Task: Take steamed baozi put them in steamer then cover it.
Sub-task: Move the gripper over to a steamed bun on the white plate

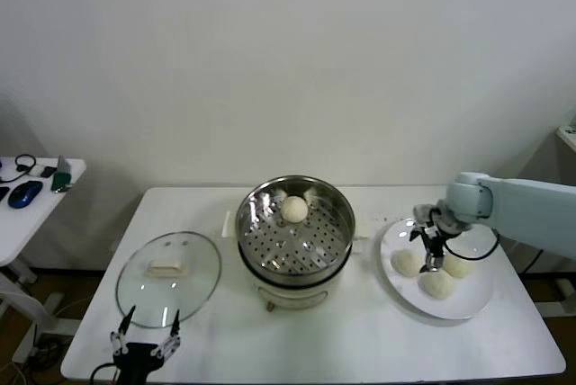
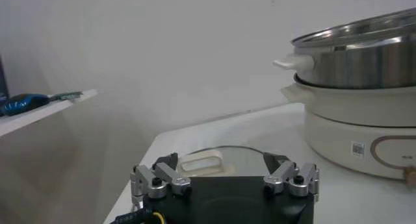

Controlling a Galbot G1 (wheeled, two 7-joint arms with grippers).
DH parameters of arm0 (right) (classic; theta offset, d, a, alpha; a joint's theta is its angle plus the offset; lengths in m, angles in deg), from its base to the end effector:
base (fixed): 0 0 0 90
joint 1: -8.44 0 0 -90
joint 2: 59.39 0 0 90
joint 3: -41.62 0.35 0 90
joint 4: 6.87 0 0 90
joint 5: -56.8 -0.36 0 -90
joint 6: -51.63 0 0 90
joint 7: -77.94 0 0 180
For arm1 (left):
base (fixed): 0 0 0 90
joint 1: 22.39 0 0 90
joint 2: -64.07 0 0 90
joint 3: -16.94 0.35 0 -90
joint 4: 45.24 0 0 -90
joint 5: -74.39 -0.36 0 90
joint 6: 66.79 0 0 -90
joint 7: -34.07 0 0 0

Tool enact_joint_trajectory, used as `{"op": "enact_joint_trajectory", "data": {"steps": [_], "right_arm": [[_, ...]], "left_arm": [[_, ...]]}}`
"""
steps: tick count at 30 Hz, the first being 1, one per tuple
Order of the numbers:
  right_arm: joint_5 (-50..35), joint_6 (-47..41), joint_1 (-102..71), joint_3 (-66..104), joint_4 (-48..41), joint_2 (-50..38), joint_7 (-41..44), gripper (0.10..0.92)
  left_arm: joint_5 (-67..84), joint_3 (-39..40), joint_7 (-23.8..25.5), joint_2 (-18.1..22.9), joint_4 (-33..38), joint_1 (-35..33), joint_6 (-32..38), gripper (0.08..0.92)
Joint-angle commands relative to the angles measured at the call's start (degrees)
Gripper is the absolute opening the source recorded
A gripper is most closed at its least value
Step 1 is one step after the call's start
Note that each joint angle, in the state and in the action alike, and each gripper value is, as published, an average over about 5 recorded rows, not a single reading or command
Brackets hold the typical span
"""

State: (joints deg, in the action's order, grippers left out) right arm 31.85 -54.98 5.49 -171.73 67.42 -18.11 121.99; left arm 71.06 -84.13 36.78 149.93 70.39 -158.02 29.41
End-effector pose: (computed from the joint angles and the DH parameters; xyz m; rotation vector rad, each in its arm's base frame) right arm 0.5023 -0.1453 -0.2167 1.1858 -1.3553 1.2909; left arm 0.0875 0.0762 -0.3601 0.0670 -2.8801 -0.3321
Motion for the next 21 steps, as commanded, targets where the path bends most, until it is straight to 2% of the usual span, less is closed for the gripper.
{"op": "enact_joint_trajectory", "data": {"steps": [1,5,13,21], "right_arm": [[1.5,-1.9,-8.3,6.6,-3.7,1.0,-1.5,0.823],[1.7,-1.9,-9.2,7.5,-4.9,1.8,-1.4,0.8],[2.7,-1.5,-9.4,8.4,-6.4,2.0,-0.6,0.639],[0.3,-0.4,-3.2,7.5,-4.0,0.4,1.7,0.603]], "left_arm": [[0.0,0.1,0.0,0.0,0.1,0.0,0.0,0.823],[0.0,0.0,0.0,0.0,0.1,0.0,0.0,0.823],[0.1,-0.1,-0.1,0.0,0.0,-0.1,0.2,0.823],[-0.1,0.0,-0.1,0.1,0.1,-0.2,0.4,0.823]]}}
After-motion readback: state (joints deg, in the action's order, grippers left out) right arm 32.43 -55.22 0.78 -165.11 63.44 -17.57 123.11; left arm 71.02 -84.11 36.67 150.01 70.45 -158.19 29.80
